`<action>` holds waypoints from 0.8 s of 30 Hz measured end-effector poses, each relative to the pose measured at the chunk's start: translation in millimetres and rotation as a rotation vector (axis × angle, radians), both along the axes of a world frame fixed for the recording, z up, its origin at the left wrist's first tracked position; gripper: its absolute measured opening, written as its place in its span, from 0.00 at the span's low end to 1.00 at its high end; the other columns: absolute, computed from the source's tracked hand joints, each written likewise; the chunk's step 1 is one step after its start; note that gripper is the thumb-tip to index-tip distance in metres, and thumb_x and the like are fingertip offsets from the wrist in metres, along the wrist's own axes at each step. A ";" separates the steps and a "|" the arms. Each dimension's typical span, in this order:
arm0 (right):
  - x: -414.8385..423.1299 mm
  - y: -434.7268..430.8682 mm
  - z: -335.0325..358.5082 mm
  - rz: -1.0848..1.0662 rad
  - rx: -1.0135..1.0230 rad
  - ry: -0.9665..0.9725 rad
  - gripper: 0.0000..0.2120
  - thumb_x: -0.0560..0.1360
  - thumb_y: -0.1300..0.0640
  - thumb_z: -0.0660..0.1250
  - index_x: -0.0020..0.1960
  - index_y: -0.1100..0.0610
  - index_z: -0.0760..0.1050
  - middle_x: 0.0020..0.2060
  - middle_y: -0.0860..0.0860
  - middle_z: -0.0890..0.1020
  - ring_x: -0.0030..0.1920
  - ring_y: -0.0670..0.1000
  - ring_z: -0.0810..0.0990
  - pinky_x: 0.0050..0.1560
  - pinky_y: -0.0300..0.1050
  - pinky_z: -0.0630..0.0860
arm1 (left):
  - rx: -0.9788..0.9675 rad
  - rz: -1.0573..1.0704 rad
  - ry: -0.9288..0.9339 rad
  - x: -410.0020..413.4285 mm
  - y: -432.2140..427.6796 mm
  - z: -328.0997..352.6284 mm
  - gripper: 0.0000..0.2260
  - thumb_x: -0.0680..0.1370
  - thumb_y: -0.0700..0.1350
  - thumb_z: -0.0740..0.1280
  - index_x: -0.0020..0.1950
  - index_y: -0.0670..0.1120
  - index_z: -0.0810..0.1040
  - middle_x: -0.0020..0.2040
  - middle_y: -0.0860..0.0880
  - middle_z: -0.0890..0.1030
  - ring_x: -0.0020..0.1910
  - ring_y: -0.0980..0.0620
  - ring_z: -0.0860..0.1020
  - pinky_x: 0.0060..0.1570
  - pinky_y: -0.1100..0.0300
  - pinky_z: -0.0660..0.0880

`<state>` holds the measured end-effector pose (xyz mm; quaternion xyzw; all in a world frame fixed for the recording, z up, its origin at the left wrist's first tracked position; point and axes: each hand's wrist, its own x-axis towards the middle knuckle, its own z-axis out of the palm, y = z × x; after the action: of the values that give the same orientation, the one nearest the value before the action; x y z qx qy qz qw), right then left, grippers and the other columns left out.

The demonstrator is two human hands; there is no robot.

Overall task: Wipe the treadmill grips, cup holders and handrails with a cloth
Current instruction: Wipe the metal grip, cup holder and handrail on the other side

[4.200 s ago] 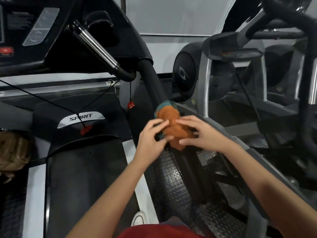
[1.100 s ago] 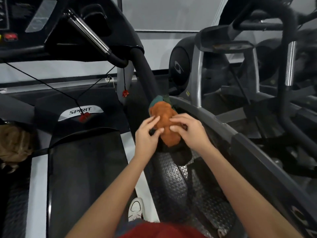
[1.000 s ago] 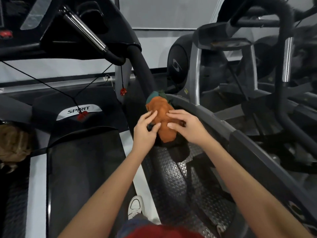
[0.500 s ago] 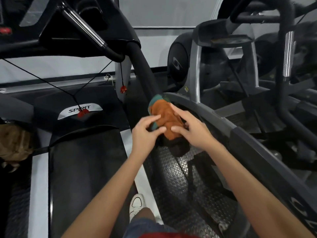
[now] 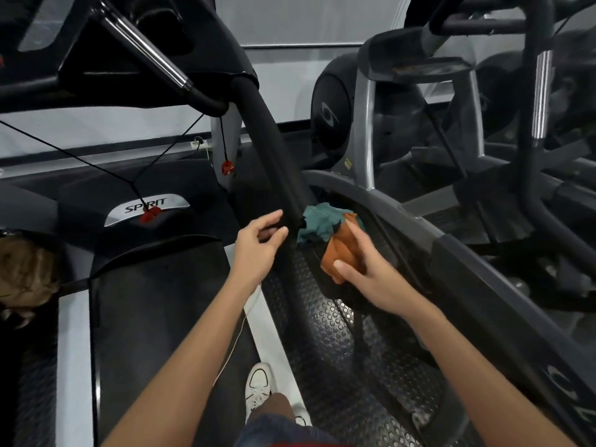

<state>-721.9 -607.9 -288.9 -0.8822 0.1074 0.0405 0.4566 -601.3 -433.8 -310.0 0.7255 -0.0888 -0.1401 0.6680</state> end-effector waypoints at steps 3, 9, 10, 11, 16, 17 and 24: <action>32.7 10.1 10.0 -0.005 -0.129 0.054 0.28 0.76 0.40 0.56 0.73 0.37 0.50 0.65 0.45 0.65 0.64 0.46 0.68 0.68 0.44 0.62 | -0.011 -0.048 0.011 -6.2 -6.2 -4.2 0.17 0.75 0.36 0.67 0.64 0.43 0.75 0.61 0.44 0.78 0.57 0.51 0.78 0.61 0.48 0.74; 85.5 3.4 4.6 -0.202 0.345 0.011 0.19 0.80 0.52 0.56 0.70 0.55 0.64 0.60 0.46 0.73 0.56 0.39 0.72 0.50 0.23 0.68 | -0.106 -0.024 0.114 -14.2 -12.2 -4.6 0.22 0.73 0.35 0.69 0.66 0.47 0.73 0.63 0.51 0.74 0.59 0.49 0.77 0.61 0.47 0.74; 82.6 0.8 -0.8 -0.231 0.381 0.024 0.17 0.80 0.54 0.57 0.68 0.56 0.67 0.56 0.48 0.76 0.51 0.39 0.75 0.47 0.25 0.71 | -0.114 -0.020 0.120 -14.8 -12.2 -4.0 0.22 0.73 0.34 0.69 0.66 0.47 0.73 0.63 0.51 0.74 0.58 0.49 0.77 0.61 0.47 0.74; 77.6 -2.2 -7.9 -0.259 0.415 0.033 0.14 0.80 0.57 0.57 0.65 0.55 0.70 0.51 0.48 0.79 0.47 0.40 0.76 0.47 0.28 0.73 | -0.118 -0.014 0.119 -14.8 -12.5 -3.6 0.22 0.73 0.34 0.69 0.66 0.47 0.73 0.62 0.51 0.74 0.58 0.49 0.78 0.60 0.47 0.74; 26.3 -4.7 -13.8 -0.295 0.400 0.057 0.08 0.79 0.59 0.58 0.49 0.50 0.75 0.41 0.40 0.80 0.44 0.40 0.76 0.48 0.35 0.73 | -0.134 -0.002 0.130 -15.0 -12.5 -5.6 0.22 0.73 0.34 0.70 0.65 0.48 0.74 0.63 0.50 0.75 0.57 0.49 0.78 0.60 0.47 0.74; 15.2 -4.8 -11.3 -0.266 0.333 0.026 0.07 0.79 0.59 0.59 0.46 0.50 0.73 0.37 0.38 0.78 0.42 0.38 0.74 0.45 0.34 0.71 | -0.133 -0.002 0.130 -15.2 -12.6 -5.3 0.22 0.73 0.34 0.70 0.64 0.48 0.74 0.62 0.50 0.75 0.56 0.49 0.78 0.61 0.46 0.74; 49.5 9.3 4.6 -0.065 -0.079 -0.131 0.22 0.76 0.55 0.65 0.69 0.54 0.66 0.57 0.52 0.68 0.62 0.50 0.70 0.69 0.44 0.61 | -0.114 0.008 0.086 -12.2 -15.1 -5.6 0.17 0.72 0.28 0.67 0.58 0.44 0.77 0.59 0.41 0.77 0.49 0.53 0.80 0.54 0.57 0.75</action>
<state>-672.5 -598.6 -284.3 -0.8962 0.1074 -0.0366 0.4288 -613.5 -448.9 -315.6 0.6800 -0.0650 -0.1631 0.7119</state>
